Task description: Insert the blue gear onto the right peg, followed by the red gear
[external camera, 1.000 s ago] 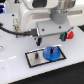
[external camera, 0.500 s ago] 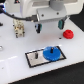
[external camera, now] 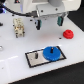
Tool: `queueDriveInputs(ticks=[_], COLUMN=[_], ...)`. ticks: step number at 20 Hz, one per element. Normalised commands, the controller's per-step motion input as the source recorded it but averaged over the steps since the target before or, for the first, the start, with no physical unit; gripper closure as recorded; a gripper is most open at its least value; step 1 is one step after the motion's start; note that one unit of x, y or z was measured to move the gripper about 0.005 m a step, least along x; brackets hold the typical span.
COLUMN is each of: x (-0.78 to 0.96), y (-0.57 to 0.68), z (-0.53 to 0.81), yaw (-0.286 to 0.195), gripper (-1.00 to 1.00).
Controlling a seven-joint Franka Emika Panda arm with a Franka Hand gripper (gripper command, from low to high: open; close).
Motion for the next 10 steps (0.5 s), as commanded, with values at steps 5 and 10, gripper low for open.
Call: queueDriveInputs(ticks=[5, 10], x=[0.62, 0.39], y=[0.44, 0.48], z=[0.19, 0.08], yaw=[0.0, 0.0], gripper=[-1.0, -1.0])
